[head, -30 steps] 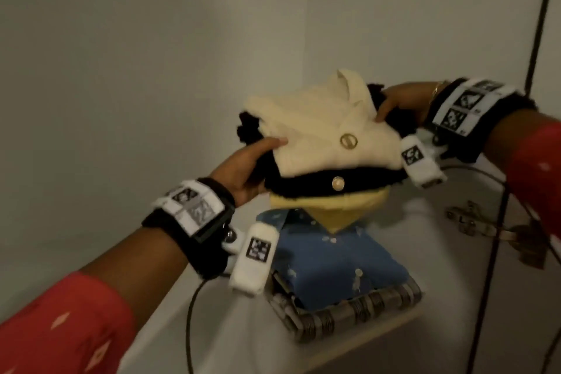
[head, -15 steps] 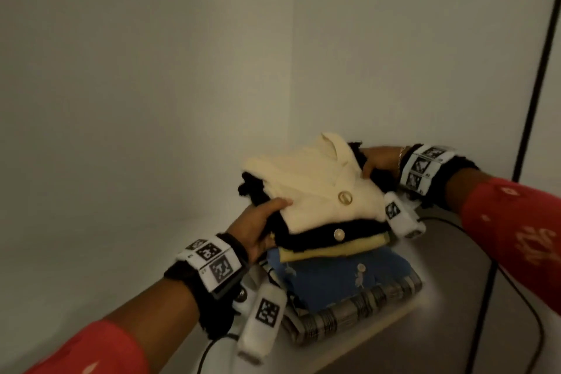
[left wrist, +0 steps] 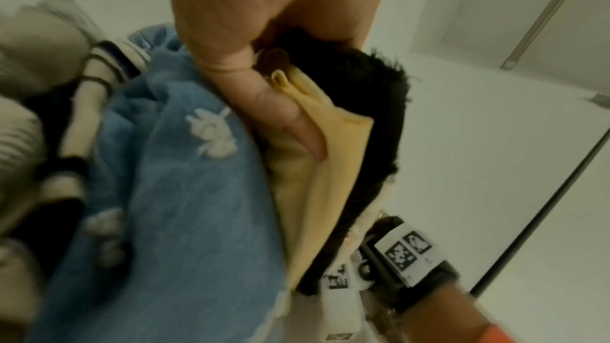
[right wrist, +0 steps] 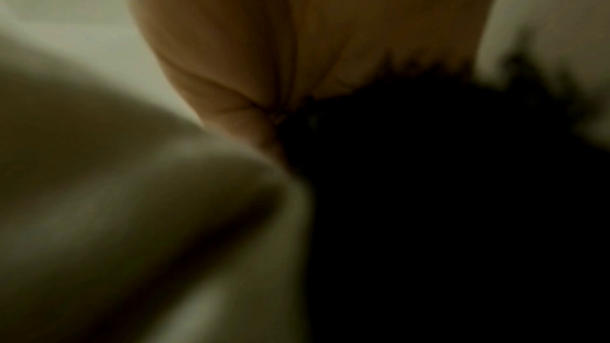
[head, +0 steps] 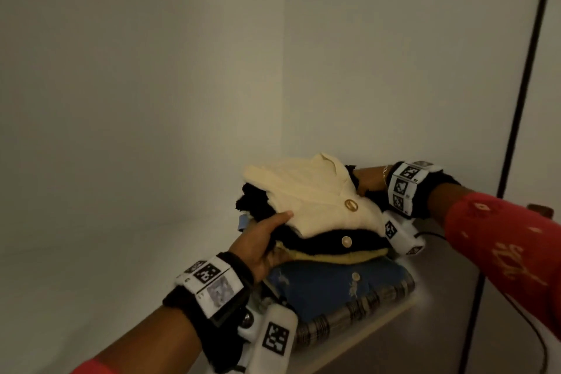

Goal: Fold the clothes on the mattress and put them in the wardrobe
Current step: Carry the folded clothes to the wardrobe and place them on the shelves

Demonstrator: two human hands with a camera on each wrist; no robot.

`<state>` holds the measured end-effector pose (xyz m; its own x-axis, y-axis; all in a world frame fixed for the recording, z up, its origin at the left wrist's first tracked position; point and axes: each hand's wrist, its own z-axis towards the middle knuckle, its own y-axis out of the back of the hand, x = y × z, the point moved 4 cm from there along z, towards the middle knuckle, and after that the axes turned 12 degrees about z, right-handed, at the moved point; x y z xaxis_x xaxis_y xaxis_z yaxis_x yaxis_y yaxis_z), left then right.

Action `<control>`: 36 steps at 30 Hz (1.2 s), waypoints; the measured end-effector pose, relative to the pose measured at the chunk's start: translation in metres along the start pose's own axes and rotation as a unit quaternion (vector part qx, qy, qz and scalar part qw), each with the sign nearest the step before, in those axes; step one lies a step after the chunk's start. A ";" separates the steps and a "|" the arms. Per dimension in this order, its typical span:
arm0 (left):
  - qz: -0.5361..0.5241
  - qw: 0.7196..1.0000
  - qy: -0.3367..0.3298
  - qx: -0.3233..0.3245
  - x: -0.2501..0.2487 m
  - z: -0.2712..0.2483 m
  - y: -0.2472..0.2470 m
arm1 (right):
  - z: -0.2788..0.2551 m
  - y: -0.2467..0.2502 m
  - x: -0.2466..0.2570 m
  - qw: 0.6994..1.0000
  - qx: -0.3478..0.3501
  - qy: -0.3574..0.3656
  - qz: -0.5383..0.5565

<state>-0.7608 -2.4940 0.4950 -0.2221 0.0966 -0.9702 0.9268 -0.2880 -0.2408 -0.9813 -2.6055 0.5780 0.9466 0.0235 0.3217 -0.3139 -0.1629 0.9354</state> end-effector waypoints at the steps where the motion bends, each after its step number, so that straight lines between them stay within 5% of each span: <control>1: -0.020 1.000 0.003 0.007 -0.006 -0.001 -0.003 | -0.001 0.010 0.004 1.000 -0.008 0.006 -0.002; 5: -0.053 0.999 0.001 0.010 -0.020 -0.008 -0.009 | -0.015 0.041 0.015 0.999 -0.033 0.002 -0.022; 11: 0.046 0.999 0.007 -0.010 0.009 -0.033 -0.002 | -0.049 -0.008 0.016 0.996 0.056 -0.051 -0.055; 15: 0.089 0.992 0.017 -0.083 -0.019 -0.039 0.018 | -0.071 0.034 0.029 0.991 -0.113 -0.036 -0.063; 17: 0.117 0.983 -0.004 -0.141 -0.033 -0.037 0.029 | -0.087 0.050 0.045 0.983 -0.175 0.042 -0.045; 20: 0.240 0.956 -0.061 -0.157 -0.043 -0.034 0.026 | -0.104 0.025 0.075 0.978 -0.054 0.199 0.010; 24: 0.333 0.936 -0.045 -0.103 -0.026 -0.017 0.010 | -0.087 -0.027 0.077 0.977 0.103 0.154 -0.105; 28: 0.298 0.951 0.007 -0.081 0.004 0.008 0.010 | -0.070 -0.036 0.071 0.973 0.125 0.131 -0.144; 36: 0.235 0.968 0.004 -0.088 0.036 0.024 0.000 | -0.048 -0.059 0.055 0.970 0.159 0.146 -0.110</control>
<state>-0.7760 -2.5136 0.4597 0.2377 0.0013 -0.9713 0.9624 -0.1353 0.2354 -0.9141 -2.5468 0.5473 0.9122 0.3631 0.1901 -0.0233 -0.4173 0.9085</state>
